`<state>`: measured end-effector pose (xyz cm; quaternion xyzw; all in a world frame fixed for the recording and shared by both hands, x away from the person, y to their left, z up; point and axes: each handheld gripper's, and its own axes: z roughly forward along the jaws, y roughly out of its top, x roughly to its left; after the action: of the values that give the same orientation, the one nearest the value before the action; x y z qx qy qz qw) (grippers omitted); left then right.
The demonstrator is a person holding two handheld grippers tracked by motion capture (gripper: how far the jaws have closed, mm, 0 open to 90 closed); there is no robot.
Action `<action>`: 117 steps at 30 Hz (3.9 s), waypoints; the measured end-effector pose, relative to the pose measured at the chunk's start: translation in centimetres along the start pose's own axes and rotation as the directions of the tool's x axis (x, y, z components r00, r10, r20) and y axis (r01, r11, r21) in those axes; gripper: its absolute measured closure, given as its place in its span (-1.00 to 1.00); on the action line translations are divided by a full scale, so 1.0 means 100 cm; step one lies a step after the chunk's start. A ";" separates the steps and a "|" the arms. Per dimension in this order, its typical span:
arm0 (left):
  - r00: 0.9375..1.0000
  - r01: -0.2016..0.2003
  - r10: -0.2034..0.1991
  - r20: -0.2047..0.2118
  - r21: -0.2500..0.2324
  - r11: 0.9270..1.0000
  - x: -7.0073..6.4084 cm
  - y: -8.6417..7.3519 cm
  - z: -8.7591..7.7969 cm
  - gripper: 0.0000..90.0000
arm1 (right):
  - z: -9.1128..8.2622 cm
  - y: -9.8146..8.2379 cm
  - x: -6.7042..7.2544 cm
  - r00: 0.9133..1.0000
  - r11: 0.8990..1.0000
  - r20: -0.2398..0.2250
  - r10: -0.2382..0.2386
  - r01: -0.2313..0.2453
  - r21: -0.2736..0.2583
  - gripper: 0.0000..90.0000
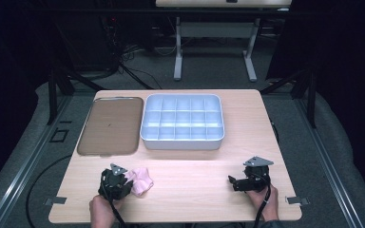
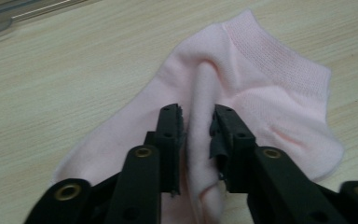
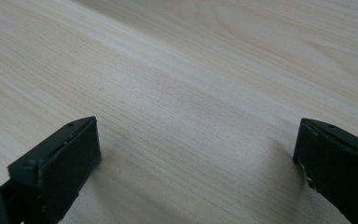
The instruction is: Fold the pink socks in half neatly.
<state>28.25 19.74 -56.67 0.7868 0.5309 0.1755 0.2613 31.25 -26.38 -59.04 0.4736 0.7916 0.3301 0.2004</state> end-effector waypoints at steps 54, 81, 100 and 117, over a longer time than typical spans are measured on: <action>0.935 -0.116 0.186 0.303 -0.235 0.965 -0.089 0.057 -0.038 0.86 | 0.000 0.000 -0.001 1.000 1.000 -0.003 0.006 -0.006 0.000 -1.00; 0.916 -0.213 0.228 0.329 -0.083 0.974 -0.149 0.059 0.042 0.36 | 0.000 0.000 -0.001 1.000 1.000 -0.003 0.007 -0.007 0.000 -0.98; 0.960 -0.091 0.116 0.253 -0.106 0.990 -0.080 0.045 0.001 -0.49 | -0.001 -0.001 0.000 1.000 1.000 -0.015 0.003 -0.003 -0.016 -0.88; 0.961 -0.042 0.062 0.268 -0.081 0.996 -0.072 0.030 0.004 -0.17 | -0.034 0.013 0.062 0.962 0.996 -0.259 0.082 -0.090 -0.018 0.29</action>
<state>28.04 12.10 -55.21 0.8067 0.4624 0.0932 0.3559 27.01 -21.63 -55.76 0.4573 0.7848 0.4090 0.0880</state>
